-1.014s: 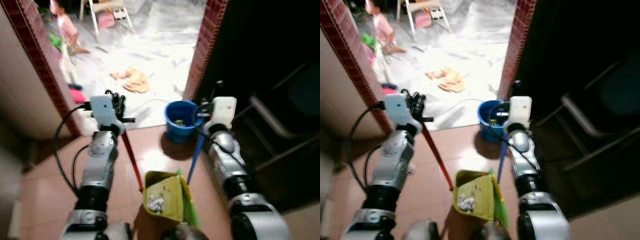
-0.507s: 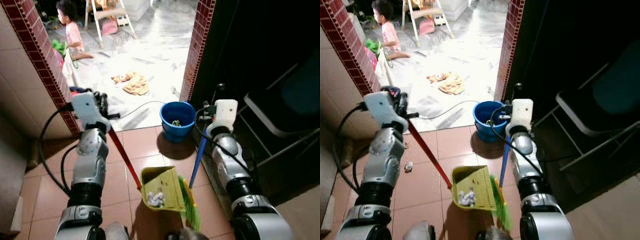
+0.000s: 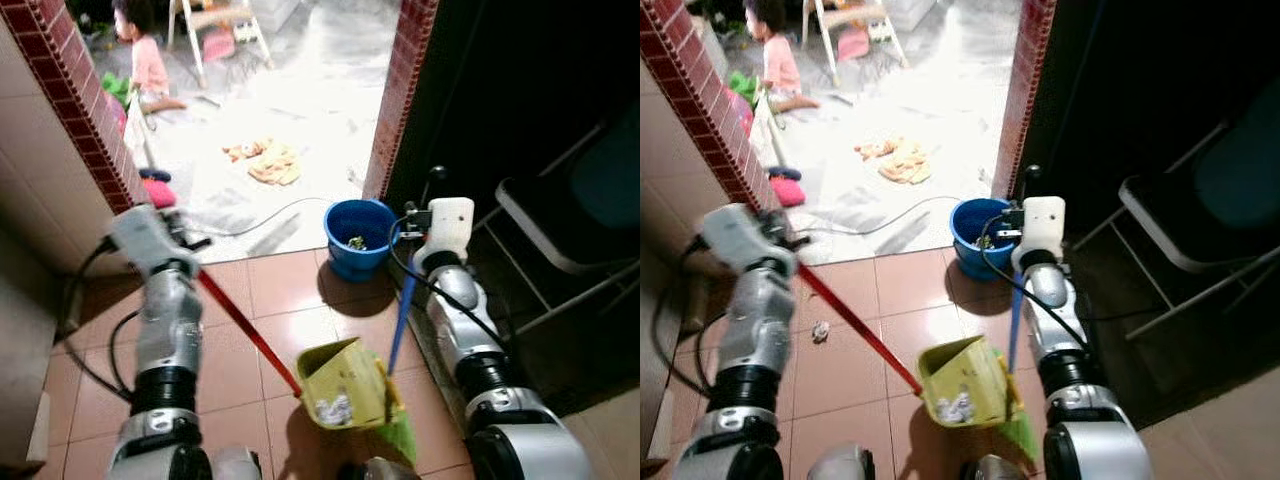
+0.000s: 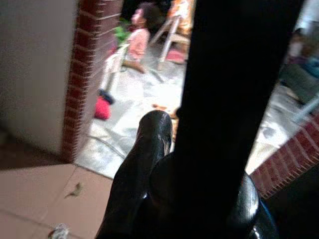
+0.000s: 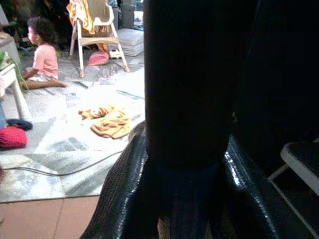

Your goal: Sweep floor

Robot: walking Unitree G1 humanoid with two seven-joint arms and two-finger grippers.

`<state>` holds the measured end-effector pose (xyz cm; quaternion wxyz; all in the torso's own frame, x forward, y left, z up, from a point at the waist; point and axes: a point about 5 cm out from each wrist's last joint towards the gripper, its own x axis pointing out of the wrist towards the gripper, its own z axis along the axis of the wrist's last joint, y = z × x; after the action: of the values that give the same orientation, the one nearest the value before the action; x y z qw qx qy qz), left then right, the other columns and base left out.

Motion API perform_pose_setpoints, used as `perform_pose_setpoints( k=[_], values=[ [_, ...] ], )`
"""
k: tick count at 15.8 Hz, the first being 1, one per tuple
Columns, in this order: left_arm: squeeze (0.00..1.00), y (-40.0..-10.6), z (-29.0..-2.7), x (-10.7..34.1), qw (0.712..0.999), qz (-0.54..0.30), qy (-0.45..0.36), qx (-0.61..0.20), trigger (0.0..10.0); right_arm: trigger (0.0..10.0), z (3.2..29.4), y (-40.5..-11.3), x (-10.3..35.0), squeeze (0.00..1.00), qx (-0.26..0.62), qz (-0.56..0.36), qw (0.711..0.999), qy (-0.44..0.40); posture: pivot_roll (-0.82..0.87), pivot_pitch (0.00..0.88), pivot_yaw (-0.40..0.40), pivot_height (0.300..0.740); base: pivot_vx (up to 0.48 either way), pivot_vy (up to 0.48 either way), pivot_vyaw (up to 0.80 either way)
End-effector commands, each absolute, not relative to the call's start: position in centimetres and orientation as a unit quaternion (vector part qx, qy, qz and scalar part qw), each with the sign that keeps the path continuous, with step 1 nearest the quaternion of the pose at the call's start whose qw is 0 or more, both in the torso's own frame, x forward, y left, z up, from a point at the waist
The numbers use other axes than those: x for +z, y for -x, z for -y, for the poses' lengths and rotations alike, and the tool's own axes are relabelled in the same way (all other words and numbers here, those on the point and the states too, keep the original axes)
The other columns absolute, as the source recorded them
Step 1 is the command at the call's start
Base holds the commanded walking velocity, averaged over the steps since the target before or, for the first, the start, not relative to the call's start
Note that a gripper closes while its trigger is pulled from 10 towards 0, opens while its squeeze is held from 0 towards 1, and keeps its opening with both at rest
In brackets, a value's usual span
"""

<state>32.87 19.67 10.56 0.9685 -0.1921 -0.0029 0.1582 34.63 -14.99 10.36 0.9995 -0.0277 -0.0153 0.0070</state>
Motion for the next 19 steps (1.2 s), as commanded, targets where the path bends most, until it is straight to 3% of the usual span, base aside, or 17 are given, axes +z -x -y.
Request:
perform_pose_setpoints(
  k=[1,7,11,16,19],
  values=[
    [0.0,-33.9,-19.9,13.8,0.964,0.077,0.196,0.161,10.0,10.0,14.9,-35.0,11.1,0.0,-0.001,0.028,0.999,0.022,-0.02,0.0,-0.027,0.731,0.0,0.0,0.0],
    [0.0,-34.3,-19.6,17.0,0.974,0.138,0.116,0.14,10.0,10.0,16.5,-34.8,11.3,0.0,-0.041,0.04,0.996,0.065,-0.02,0.0,-0.028,0.731,0.0,0.0,0.0],
    [0.0,-34.4,-21.3,21.6,0.957,0.215,0.055,0.186,10.0,10.0,17.7,-34.3,10.4,0.0,-0.058,0.024,0.995,0.075,-0.02,0.0,-0.019,0.731,0.0,0.0,0.0],
    [0.0,-34.8,-21.7,24.9,0.945,0.256,0.089,0.182,10.0,10.0,16.9,-34.2,9.9,0.0,-0.05,0.017,0.996,0.069,-0.02,0.0,-0.013,0.731,0.0,0.0,0.0],
    [0.0,-35.0,-20.3,25.6,0.946,0.269,0.108,0.143,10.0,10.0,16.3,-34.5,10.1,0.0,-0.038,0.018,0.997,0.064,-0.01,0.0,-0.017,0.731,0.0,0.0,-0.8]
  ],
)
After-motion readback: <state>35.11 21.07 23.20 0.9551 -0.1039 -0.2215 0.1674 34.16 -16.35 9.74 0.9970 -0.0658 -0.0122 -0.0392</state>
